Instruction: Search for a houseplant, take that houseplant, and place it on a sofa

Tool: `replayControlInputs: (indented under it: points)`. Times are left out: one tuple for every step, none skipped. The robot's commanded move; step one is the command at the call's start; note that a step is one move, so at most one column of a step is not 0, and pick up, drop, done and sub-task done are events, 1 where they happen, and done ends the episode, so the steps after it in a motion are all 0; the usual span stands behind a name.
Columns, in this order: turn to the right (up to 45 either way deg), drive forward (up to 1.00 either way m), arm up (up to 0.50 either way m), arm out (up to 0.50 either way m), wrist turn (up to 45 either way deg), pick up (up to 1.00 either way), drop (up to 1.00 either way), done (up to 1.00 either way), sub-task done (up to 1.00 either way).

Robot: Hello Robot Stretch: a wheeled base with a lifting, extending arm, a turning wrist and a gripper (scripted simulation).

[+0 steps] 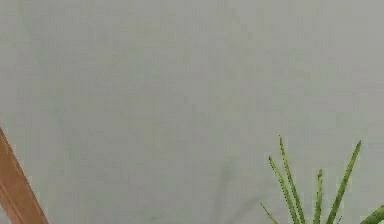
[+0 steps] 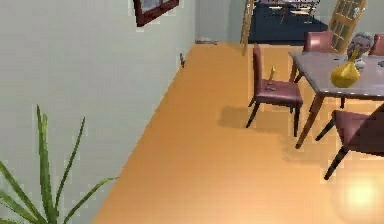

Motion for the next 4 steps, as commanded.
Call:
replayControlInputs:
  points:
    - [-45.0,0.00,0.00,0.00,0.0,0.00,0.00,0.00,0.00]
    - [-33.0,0.00,0.00,0.00,0.0,0.00,0.00,0.00,0.00]
    - [0.0,1.00,0.00,0.00,0.0,0.00,0.00,0.00,0.00]
    - [-3.0,0.00,0.00,0.00,0.0,0.00,0.00,0.00,0.00]
